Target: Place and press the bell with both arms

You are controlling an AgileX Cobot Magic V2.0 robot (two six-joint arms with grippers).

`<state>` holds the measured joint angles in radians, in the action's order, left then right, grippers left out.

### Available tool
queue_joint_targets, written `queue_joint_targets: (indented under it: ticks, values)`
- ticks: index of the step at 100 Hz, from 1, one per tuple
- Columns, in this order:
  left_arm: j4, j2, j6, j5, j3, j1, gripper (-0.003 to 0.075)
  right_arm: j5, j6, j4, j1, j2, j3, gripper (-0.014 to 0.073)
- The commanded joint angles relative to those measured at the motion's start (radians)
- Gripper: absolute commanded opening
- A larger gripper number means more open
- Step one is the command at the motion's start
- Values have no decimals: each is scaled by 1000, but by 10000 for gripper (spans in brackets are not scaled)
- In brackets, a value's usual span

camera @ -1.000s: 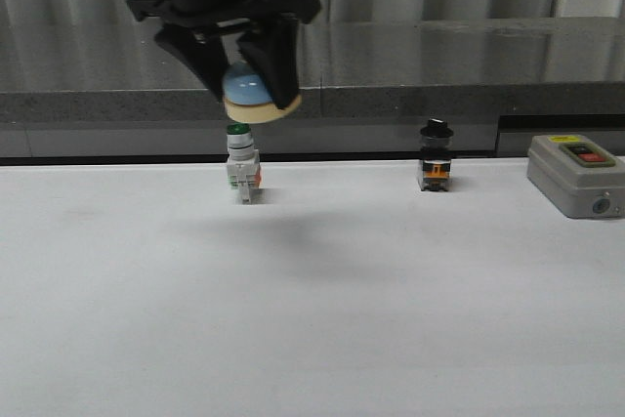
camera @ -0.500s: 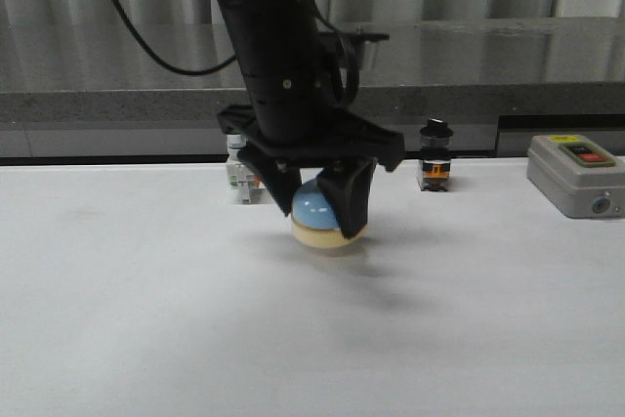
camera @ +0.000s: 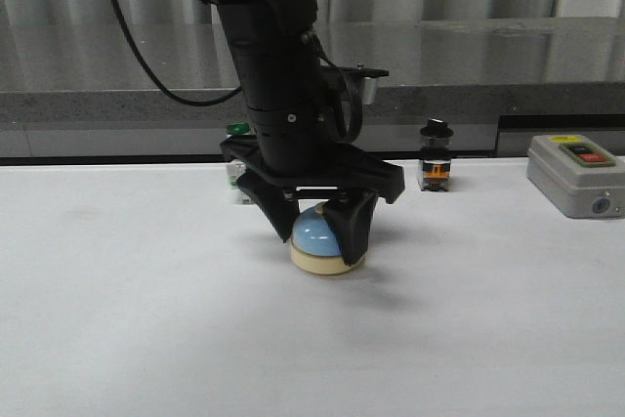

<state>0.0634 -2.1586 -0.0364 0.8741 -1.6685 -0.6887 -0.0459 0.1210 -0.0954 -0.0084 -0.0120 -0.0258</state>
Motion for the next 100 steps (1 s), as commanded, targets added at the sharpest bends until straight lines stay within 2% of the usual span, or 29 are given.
queue_joint_targets:
  ticks: [1, 27, 43, 57, 73, 85, 100]
  values:
    - [14, 64, -1, -8, -25, -8, 508, 77, -3, -6, -5, -12, 14, -60]
    - [14, 67, -1, 55, -70, -8, 505, 77, -3, -6, -5, -12, 14, -60]
    - [14, 101, -1, 61, -93, -8, 456, 77, -3, -6, -5, -12, 14, -60]
    - [2, 153, -11, 59, -93, -6, 342, 77, -3, -6, -5, -12, 14, -60]
    - [-21, 215, -34, 59, -93, 11, 129, 77, -3, -6, -5, -12, 14, -60]
    - [-24, 254, -65, 63, -93, 47, -2, 77, -3, -6, -5, -12, 14, -60]
    - [-24, 305, -68, 94, -93, 118, -20, 77, -3, -6, -5, -12, 14, -60]
